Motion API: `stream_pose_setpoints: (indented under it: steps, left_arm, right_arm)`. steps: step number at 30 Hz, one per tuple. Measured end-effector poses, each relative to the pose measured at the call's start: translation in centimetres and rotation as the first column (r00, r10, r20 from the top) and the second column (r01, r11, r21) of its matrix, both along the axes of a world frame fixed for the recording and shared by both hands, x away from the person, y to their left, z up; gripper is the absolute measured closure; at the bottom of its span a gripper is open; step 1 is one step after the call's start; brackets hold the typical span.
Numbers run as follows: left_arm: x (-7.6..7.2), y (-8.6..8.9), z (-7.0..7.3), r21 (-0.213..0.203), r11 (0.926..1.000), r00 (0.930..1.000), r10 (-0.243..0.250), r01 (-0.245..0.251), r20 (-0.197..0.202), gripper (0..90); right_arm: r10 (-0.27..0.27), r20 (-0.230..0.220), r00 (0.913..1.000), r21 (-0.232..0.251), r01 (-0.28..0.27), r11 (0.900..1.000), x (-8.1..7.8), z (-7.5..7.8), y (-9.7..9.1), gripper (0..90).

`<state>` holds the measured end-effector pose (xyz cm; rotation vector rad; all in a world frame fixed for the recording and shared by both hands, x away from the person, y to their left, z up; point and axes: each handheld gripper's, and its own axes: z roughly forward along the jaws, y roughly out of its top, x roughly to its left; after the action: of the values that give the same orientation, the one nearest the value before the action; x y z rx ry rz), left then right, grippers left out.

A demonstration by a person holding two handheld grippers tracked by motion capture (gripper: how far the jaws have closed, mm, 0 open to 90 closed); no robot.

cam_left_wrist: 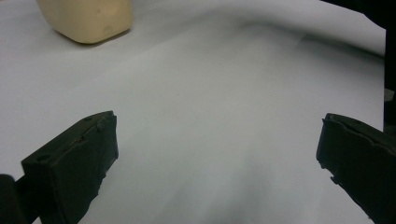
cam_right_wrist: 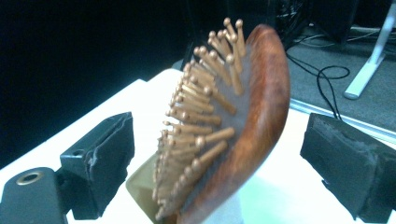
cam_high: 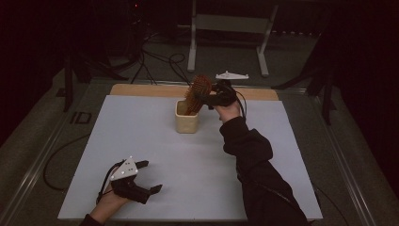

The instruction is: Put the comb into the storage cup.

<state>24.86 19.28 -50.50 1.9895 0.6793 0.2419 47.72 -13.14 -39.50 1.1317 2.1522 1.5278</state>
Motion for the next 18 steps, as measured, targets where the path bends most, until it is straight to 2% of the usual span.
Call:
stream_pose_setpoints:
  steps: [5, 9, 18]
  left_arm:
    - [-0.1, 0.1, 0.1, -0.004, 1.0000, 1.0000, 0.001, -0.001, 0.005, 0.0]
    - [-0.2, 0.2, 0.1, -0.005, 1.0000, 1.0000, 0.005, -0.005, 0.004, 0.0]
    - [-0.5, 0.6, 0.5, -0.012, 0.9998, 0.9998, 0.015, -0.015, 0.016, 0.0]
  right_arm:
    - [0.031, 0.001, 0.9995, -0.028, -0.031, 0.9991, -0.4, 0.0, -0.7, 9.5]
    - [0.036, 0.014, 0.9993, -0.057, -0.035, 0.9978, -1.0, 0.0, -1.4, 9.5]
    - [0.044, 0.018, 0.9989, -0.069, -0.043, 0.9967, -2.1, -0.6, -2.9, 9.5]
